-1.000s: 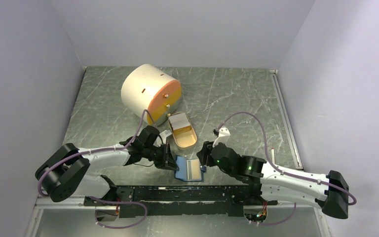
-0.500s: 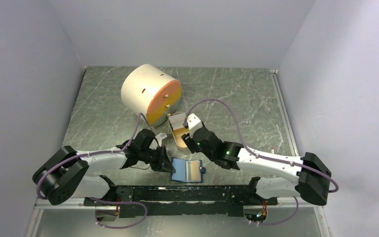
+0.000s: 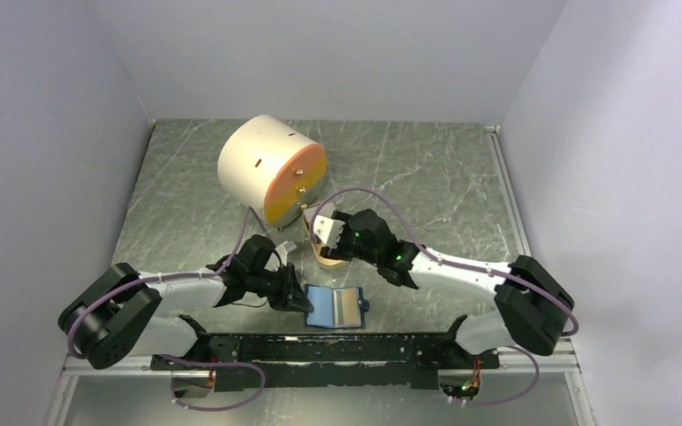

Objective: Put the credit cards into the card holder
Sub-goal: Pick up the credit card from the storage box.

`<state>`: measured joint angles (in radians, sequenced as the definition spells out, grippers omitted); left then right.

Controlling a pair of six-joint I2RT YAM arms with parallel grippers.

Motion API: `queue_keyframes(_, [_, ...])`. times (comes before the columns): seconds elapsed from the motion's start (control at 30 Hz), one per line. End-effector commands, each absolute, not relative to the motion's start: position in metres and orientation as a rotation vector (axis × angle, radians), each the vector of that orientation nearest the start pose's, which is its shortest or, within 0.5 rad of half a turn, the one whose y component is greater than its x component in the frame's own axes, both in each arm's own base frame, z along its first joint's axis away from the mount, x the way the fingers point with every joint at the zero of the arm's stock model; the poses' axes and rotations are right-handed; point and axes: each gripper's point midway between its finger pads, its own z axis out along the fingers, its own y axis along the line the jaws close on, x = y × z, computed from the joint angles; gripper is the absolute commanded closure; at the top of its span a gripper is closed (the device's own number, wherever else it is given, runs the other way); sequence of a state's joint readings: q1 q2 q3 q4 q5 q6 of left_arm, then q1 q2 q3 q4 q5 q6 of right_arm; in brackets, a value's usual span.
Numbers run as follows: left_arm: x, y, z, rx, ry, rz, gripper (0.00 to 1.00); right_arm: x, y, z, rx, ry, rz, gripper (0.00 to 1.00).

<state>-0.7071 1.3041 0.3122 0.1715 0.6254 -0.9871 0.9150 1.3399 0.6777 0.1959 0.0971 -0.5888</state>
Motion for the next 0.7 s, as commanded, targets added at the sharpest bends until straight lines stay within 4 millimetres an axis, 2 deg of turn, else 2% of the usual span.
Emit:
queue_keyframes(0.0, [0.105, -0.263, 0.042, -0.019, 2.744, -1.446, 0.87, 0.274, 0.306, 0.117, -1.561, 1.318, 0.098, 0.39])
queue_keyframes(0.3, [0.105, -0.258, 0.041, -0.024, 2.735, -1.446, 0.87, 0.291, 0.320, 0.100, -1.720, 1.170, 0.027, 0.38])
queue_keyframes(0.47, [0.106, -0.258, 0.044, -0.020, 2.721, -1.453, 0.87, 0.305, 0.325, 0.097, -1.737, 1.150, -0.028, 0.38])
queue_keyframes(0.67, [0.104, -0.258, 0.044, -0.014, 2.725, -1.457, 0.87, 0.310, 0.324, 0.080, -1.799, 1.146, -0.055, 0.38])
